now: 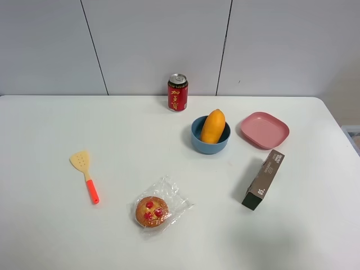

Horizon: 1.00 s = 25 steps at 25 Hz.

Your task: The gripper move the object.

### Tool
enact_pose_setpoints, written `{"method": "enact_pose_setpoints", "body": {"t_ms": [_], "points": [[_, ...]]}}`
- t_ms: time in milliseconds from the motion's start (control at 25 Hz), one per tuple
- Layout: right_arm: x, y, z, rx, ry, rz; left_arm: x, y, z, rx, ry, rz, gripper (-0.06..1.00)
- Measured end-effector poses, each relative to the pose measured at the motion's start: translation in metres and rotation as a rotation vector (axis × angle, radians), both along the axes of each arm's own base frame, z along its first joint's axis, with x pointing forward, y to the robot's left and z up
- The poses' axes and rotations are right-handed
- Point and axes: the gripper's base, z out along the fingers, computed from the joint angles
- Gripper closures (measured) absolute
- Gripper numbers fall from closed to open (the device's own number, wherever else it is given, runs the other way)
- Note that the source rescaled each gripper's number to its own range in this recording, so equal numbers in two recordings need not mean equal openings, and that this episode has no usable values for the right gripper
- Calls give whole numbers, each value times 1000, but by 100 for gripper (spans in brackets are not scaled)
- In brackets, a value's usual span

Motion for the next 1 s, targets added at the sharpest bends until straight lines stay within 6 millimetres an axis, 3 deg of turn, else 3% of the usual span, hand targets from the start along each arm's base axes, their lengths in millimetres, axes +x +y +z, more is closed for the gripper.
{"method": "enact_pose_setpoints", "body": {"t_ms": [240,680,1000], "points": [[0,0,0,0,0,0,3,0,-16,-4,45,31,-4],[0,0,0,0,0,0,4,0,-20,107,73,172,-4],[0,0,0,0,0,0,-7,-3,-35,102,97,160,-4]]}}
